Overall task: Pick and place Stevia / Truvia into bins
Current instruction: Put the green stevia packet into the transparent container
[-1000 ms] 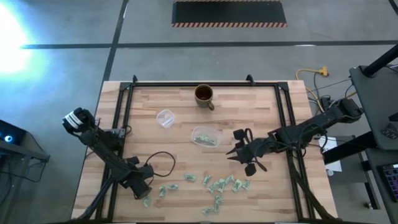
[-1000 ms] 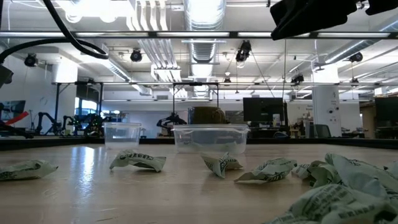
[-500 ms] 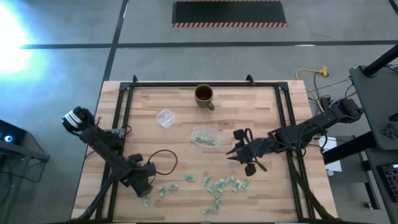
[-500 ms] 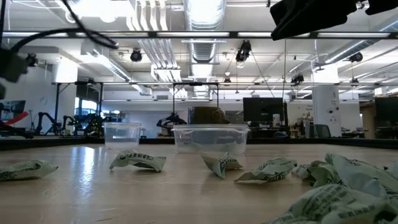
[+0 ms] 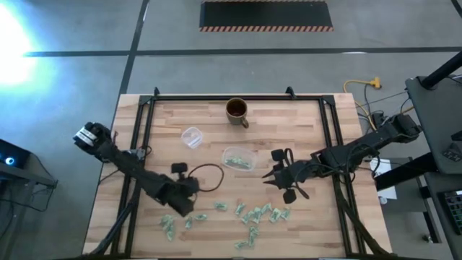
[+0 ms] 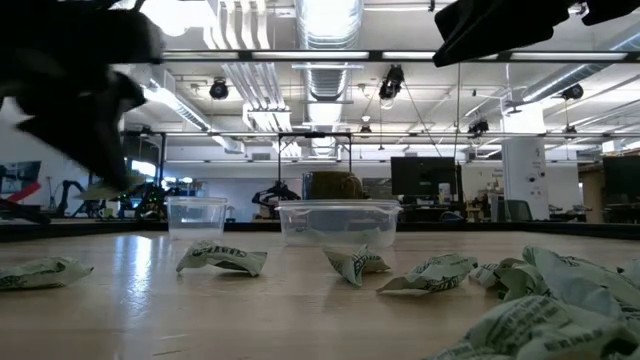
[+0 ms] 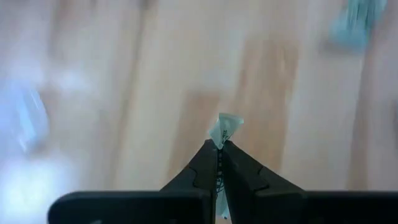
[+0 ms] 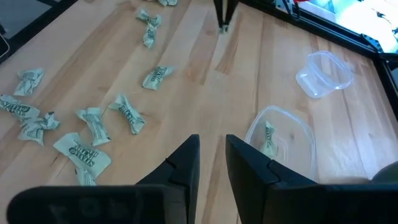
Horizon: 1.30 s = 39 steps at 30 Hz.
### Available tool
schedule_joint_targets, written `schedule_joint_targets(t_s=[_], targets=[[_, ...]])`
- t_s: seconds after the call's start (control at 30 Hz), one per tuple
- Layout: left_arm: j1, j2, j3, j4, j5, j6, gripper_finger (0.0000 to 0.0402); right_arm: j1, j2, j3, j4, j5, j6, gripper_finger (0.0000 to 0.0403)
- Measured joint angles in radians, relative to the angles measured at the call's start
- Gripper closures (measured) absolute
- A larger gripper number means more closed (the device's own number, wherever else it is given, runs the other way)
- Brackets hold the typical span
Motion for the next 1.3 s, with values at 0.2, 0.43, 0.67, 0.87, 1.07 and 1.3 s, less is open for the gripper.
schedule_joint_targets(t_s=[0.2,0.43,0.67,0.87,1.07,1.3], targets=[[0.134,-0.001,-0.003,0.332,-0.023,0.375,0.04,0.0,0.0,0.0,0.0,0.0,0.008,0.0335],[0.271,-0.001,-0.004,0.563,-0.009,0.662,0.04,0.0,0.0,-0.011,-0.006,0.0,0.039,0.0335],[0.406,0.043,-0.017,0.74,0.112,0.785,0.04,0.0,0.001,-0.015,-0.008,0.023,0.042,0.0335],[0.495,0.128,-0.016,0.831,0.176,0.831,0.04,0.0,0.001,-0.015,-0.022,0.025,0.046,0.0335],[0.533,0.209,0.013,0.852,0.209,0.831,0.04,0.0,0.001,-0.016,-0.024,0.025,0.052,0.0335],[0.533,0.223,0.015,0.884,0.208,0.884,0.0388,0.0,0.001,-0.02,-0.024,0.025,0.052,0.0335]])
